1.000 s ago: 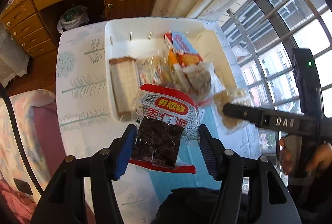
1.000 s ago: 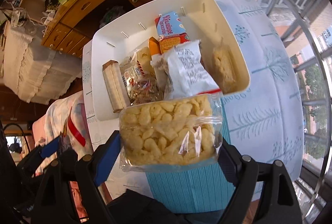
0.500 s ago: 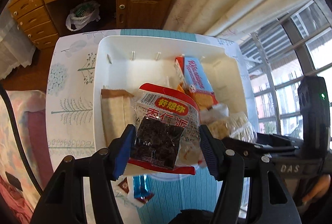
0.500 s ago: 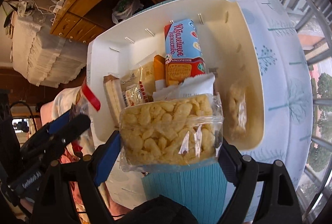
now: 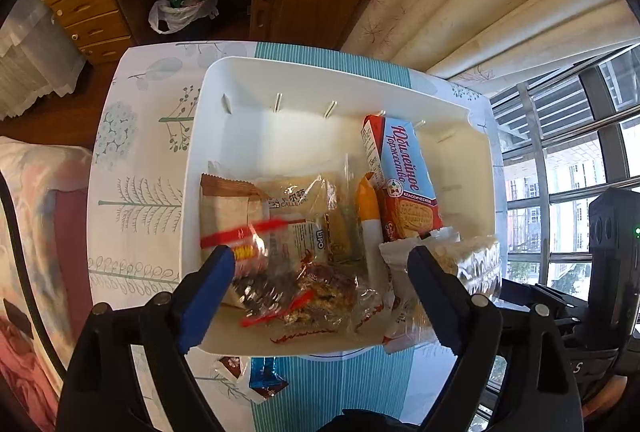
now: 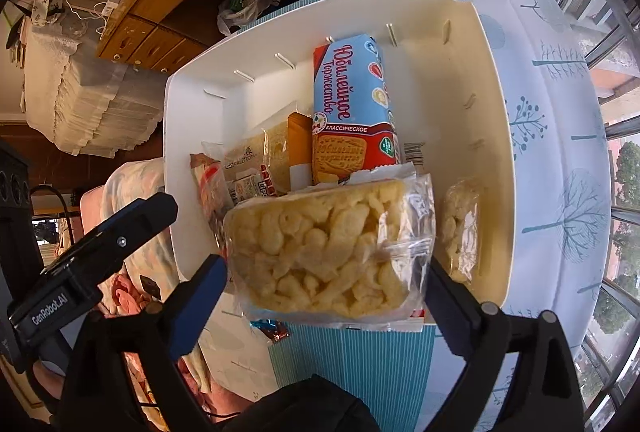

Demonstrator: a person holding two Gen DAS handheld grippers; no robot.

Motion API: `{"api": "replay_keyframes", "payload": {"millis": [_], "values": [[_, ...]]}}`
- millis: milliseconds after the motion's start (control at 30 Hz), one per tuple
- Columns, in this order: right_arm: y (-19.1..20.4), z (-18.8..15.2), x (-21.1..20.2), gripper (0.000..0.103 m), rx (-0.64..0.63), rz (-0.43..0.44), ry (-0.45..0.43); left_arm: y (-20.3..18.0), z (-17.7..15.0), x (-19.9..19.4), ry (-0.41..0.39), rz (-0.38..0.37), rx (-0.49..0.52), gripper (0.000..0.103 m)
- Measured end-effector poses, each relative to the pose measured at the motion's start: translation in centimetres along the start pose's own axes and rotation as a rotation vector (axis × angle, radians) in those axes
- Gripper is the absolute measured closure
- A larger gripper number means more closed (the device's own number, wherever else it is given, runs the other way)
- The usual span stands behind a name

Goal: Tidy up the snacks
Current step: 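Lower and release the dried-fruit packet in the basket with left tool while right tool releases puffed-snack bag, then withdraw both open tools from the basket toward the last wrappers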

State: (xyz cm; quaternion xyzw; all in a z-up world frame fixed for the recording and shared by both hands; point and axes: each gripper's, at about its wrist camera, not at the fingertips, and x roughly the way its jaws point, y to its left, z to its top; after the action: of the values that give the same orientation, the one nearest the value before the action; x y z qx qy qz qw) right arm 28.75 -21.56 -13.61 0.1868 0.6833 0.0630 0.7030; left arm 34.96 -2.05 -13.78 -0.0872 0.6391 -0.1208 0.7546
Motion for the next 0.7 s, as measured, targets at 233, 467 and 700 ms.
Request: {"api": "replay_keyframes", "payload": {"millis": [233, 467, 700], "values": [[0.4, -1.2, -1.3, 0.000, -0.005, -0.004, -0.021, -0.1, -1.3, -2.5, -0.032, -0.006, -0.010, 0.015], [1.0, -3.3, -3.7, 0.000, 0.007, -0.005, -0.096, 0.1, -3.4, -6.0, -0.098, -0.031, 0.002, 0.015], [1.6, -6.4, -5.2, 0.000, 0.041, -0.001, -0.158, 1.3, -6.3, -8.7, -0.127, -0.064, 0.024, 0.015]]}}
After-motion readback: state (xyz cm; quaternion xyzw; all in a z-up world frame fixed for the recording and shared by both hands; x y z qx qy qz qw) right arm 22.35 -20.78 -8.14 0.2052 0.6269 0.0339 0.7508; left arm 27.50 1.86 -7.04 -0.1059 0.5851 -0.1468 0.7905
